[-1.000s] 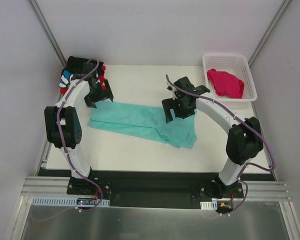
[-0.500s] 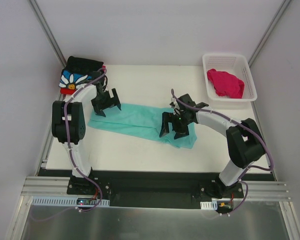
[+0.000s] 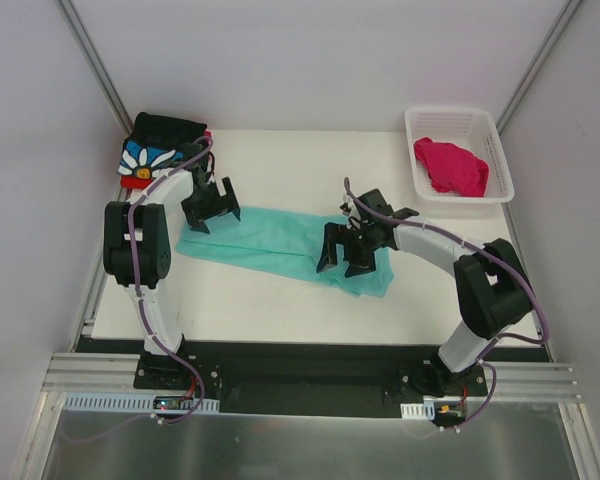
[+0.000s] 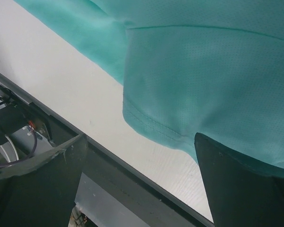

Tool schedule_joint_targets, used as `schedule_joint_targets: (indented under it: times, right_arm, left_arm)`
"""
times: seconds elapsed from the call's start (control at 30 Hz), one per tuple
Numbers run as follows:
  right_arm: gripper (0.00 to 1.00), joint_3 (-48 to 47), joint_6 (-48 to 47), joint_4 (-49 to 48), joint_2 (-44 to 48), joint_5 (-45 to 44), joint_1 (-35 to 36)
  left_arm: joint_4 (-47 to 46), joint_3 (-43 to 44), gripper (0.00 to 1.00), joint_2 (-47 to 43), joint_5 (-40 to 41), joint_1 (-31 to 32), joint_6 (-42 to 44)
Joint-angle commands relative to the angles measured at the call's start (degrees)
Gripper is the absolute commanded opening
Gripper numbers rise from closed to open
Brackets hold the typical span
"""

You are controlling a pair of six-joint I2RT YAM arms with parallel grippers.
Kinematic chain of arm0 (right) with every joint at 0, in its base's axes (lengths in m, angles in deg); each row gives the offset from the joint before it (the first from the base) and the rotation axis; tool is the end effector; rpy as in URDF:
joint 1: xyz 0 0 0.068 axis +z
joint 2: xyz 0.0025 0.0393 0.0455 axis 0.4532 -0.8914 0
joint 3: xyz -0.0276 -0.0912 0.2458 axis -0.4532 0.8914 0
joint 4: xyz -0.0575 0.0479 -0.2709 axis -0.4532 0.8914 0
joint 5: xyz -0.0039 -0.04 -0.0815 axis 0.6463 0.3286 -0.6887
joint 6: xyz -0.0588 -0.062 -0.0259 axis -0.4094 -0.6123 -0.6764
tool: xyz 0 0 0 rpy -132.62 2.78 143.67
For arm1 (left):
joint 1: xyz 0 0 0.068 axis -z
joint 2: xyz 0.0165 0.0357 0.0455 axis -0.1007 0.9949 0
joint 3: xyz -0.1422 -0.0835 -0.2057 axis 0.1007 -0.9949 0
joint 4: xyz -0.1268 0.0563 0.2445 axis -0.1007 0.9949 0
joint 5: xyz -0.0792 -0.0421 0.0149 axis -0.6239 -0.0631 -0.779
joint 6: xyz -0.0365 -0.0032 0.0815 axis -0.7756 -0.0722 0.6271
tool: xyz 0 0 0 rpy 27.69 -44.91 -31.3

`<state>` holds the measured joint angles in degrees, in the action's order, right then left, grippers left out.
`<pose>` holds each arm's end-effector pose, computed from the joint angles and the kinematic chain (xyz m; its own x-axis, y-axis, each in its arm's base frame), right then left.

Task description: Fold and stack the t-shirts

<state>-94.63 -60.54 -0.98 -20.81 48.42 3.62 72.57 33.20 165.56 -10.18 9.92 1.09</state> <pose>0.3023 0.2210 0.1392 -0.8604 -0.2854 -0.4222 -0.4825 0.7227 0.4948 0.4410 -0.0456 0.1376 -0.8761 -0.3413 -0.3405 -0.2330 0.9181 -0.3207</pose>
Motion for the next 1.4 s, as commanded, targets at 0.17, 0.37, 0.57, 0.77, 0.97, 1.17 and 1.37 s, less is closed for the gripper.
schedule_joint_targets:
  times: [0.17, 0.37, 0.57, 0.77, 0.97, 1.17, 1.37]
  right_arm:
    - [1.00, 4.6, -2.7, 3.8, 3.9, -4.9, -0.1]
    - [1.00, 6.7, -2.9, 3.1, 4.0, -7.7, -1.0]
    - [0.99, 6.2, -4.6, 4.7, 4.5, -10.3, -3.1]
    - [1.00, 6.1, -6.9, 8.7, 5.4, -13.9, -7.0]
    - [0.96, 6.0, -8.0, 12.9, 8.5, -21.2, -11.9]
    - [0.96, 0.9, -6.4, 15.3, 13.1, -17.7, -11.4]
    - [0.98, -9.5, -7.0, 18.7, 10.2, -17.1, -1.3]
  left_arm:
    - [0.5, -1.2, 0.99, -2.6, 3.0, 0.1, 0.9]
    - [0.5, -1.2, 0.99, -3.0, 3.8, 0.0, 1.2]
    - [0.7, -1.3, 0.99, -3.4, 3.8, -0.3, 1.4]
    - [1.0, -1.2, 0.99, -3.7, 3.6, -0.5, 1.3]
    - [1.2, -1.0, 0.99, -4.1, 3.3, -0.6, 1.4]
    - [1.6, -1.2, 0.99, -4.7, 2.1, -0.6, 1.1]
    - [1.6, -1.7, 0.99, -5.2, 1.1, -0.6, 0.7]
